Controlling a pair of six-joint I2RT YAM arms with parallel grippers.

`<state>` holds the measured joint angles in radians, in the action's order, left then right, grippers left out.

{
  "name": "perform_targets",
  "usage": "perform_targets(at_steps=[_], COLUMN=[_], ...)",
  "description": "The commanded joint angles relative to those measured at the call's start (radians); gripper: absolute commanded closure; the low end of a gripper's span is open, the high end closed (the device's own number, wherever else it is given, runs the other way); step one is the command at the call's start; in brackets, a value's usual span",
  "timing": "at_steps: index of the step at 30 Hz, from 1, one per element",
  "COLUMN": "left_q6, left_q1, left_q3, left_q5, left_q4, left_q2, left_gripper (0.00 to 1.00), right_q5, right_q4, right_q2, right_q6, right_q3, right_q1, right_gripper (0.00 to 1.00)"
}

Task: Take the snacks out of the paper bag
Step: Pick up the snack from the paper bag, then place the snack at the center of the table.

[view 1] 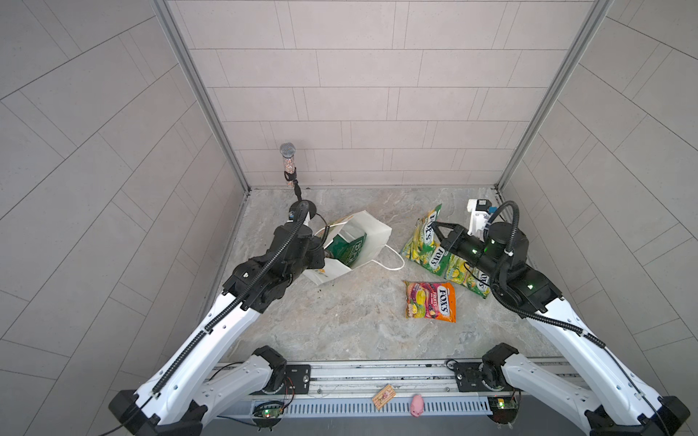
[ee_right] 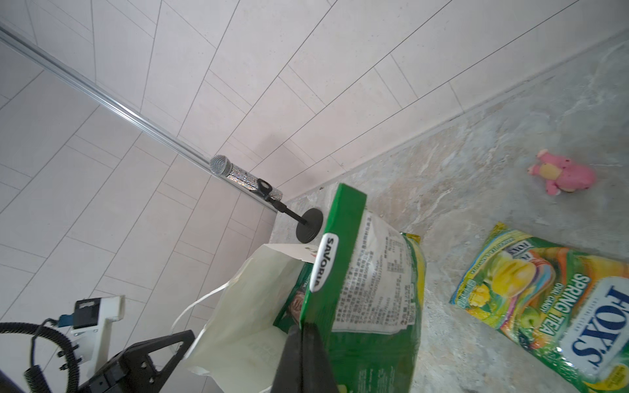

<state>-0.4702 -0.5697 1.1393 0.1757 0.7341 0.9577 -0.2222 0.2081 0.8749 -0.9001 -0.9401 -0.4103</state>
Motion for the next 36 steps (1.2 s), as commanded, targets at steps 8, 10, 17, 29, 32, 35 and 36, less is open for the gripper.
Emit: perform_targets(at_steps=[8, 10, 17, 29, 32, 35, 36], left_q6=[0.016, 0.014, 0.012, 0.013, 0.019, 0.031, 0.033], left_q1=[0.0, 0.001, 0.0, 0.0, 0.001, 0.0, -0.001], left_q3=[0.024, 0.023, 0.024, 0.024, 0.029, 0.035, 0.036], left_q5=[0.058, 0.054, 0.062, 0.031, 0.001, -0.023, -0.027], left_q4=[0.024, 0.022, 0.019, 0.015, 0.008, 0.007, 0.008], left_q2=[-0.045, -0.045, -0.051, -0.053, -0.046, -0.044, -0.045], left_gripper=[1.0, 1.0, 1.0, 1.0, 1.0, 1.0, 1.0], right_q5=[-0.263, -0.297, -0.31, -0.517, -0.502, -0.476, -0.462], right_q4=[-0.152, -0.203, -0.371, -1.141, -1.173, -1.1, -1.043], right_q2=[0.167, 0.212, 0.361, 0.802, 0.858, 0.843, 0.824], right_q6=[-0.017, -0.033, -0.108, -0.419, -0.411, -0.354, -0.324], right_q3=[0.184, 0.2, 0.207, 0.362, 0.402, 0.42, 0.416], right_q1=[0.023, -0.004, -0.132, -0.135, -0.129, -0.123, -0.122], right_gripper=[1.0, 1.0, 1.0, 1.0, 1.0, 1.0, 1.0])
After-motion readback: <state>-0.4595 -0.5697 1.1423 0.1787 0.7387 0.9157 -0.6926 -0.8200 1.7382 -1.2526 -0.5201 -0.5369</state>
